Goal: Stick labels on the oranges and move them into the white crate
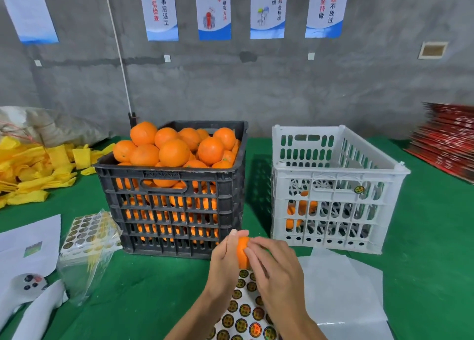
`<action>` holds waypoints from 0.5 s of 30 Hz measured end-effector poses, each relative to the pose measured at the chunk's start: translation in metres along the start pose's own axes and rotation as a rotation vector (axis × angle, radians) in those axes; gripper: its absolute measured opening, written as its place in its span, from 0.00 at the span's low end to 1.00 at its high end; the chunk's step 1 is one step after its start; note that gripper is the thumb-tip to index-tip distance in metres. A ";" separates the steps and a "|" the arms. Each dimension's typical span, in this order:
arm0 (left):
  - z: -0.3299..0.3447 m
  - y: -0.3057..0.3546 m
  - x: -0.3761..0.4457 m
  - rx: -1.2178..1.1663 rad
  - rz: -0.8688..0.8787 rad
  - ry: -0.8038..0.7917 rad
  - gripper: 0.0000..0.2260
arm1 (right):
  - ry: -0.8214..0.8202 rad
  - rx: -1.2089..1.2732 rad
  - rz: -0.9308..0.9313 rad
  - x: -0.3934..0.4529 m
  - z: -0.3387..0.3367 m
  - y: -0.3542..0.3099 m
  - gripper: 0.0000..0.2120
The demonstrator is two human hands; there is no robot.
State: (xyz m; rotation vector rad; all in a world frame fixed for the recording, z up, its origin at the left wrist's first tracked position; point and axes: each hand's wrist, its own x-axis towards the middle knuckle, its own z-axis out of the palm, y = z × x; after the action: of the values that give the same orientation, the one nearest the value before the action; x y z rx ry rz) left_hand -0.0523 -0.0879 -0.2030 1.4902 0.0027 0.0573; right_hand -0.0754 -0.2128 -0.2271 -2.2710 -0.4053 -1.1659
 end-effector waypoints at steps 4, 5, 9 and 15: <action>0.016 0.014 0.001 -0.245 -0.313 0.055 0.23 | -0.090 -0.117 -0.058 0.006 -0.010 -0.005 0.17; 0.018 0.020 0.001 -0.266 -0.388 0.088 0.22 | -0.137 -0.175 -0.081 0.006 -0.013 -0.007 0.21; 0.028 0.058 0.012 -0.292 -0.418 0.121 0.18 | -0.161 -0.277 -0.088 0.029 -0.027 -0.003 0.29; 0.056 0.146 0.043 -0.030 0.098 -0.233 0.17 | 0.045 -0.339 -0.053 0.135 -0.061 0.021 0.30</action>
State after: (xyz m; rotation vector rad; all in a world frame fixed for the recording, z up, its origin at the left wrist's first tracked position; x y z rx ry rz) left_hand -0.0123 -0.1302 -0.0513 1.4590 -0.2582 -0.0375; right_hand -0.0266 -0.2644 -0.0951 -2.5272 -0.2676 -1.3989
